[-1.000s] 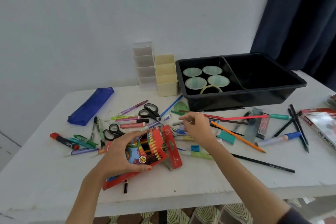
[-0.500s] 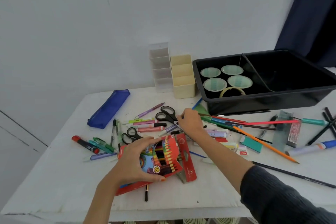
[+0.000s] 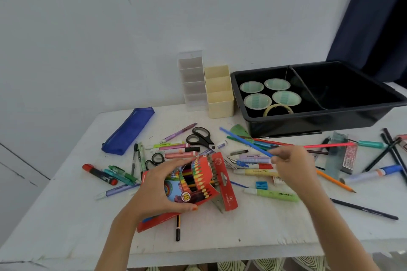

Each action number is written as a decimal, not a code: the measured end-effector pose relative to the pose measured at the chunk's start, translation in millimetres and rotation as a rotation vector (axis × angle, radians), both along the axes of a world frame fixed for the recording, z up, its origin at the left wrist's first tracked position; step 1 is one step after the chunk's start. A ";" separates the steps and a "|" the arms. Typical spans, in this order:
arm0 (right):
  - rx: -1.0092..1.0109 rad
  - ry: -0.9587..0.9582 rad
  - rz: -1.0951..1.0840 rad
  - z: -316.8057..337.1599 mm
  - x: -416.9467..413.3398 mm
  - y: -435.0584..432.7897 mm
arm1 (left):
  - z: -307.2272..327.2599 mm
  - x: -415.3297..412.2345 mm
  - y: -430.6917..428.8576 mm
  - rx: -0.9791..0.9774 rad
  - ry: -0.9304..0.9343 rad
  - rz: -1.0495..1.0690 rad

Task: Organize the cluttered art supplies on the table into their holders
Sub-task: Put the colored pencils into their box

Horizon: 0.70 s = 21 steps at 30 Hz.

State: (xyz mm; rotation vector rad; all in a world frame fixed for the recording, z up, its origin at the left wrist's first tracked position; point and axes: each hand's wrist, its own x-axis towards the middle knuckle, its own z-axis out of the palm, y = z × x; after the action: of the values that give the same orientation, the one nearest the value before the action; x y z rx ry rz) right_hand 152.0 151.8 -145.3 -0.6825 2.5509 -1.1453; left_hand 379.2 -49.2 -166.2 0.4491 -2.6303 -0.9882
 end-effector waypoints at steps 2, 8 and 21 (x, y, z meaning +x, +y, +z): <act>-0.003 -0.067 0.045 -0.5 -7.3 32.5 | 2.9 -2.8 2.9 -0.008 -0.003 -0.004; 0.051 -0.022 0.176 -11.4 -8.4 69.3 | 1.1 -27.5 26.3 -0.046 -0.061 -0.010; 0.186 0.178 0.308 -35.6 0.0 103.9 | -20.5 -74.8 111.9 -0.089 -0.149 -0.128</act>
State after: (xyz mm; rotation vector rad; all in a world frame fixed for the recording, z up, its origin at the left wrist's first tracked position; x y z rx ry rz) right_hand 152.0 255.7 -180.9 -1.1242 2.5318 -0.7673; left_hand 304.5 62.8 -186.7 0.3499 -2.8544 -0.9018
